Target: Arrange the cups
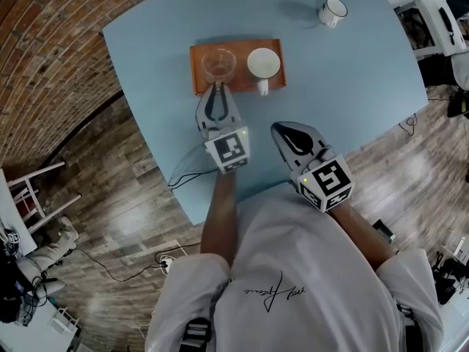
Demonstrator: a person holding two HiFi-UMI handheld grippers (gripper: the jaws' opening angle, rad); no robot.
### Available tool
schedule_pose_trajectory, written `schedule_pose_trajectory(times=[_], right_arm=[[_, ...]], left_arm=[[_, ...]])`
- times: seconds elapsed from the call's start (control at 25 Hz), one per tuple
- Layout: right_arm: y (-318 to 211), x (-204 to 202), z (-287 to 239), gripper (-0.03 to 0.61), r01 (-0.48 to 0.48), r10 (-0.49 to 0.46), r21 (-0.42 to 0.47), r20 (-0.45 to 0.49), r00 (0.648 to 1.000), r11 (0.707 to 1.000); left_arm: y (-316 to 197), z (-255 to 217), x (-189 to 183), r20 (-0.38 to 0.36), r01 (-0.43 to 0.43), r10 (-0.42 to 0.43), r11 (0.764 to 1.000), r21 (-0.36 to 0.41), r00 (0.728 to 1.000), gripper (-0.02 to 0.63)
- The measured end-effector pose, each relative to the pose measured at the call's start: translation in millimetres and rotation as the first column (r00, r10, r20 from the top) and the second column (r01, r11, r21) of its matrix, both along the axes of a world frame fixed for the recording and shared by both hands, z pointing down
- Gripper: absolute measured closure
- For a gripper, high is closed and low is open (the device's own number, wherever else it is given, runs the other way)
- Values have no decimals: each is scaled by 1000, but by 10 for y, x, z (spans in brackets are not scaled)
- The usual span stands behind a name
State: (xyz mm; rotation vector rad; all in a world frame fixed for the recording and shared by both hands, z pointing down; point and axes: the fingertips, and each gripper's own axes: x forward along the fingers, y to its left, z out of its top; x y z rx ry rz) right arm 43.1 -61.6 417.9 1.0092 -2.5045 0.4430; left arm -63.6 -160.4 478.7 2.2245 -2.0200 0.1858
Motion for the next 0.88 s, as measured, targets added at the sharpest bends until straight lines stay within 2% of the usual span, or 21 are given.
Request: schedule_pose_trajectory(times=[0.6,0.88], right_arm=[[38,-37,63,555,12,-13,-5,-30,999,1000],[37,-39,60,555,12,-12,-9,-30,999,1000]], left_arm=[[84,110,55,44,54,-54,999,1,998,560],[118,182,70,5,77,-77,997,-24,997,560]])
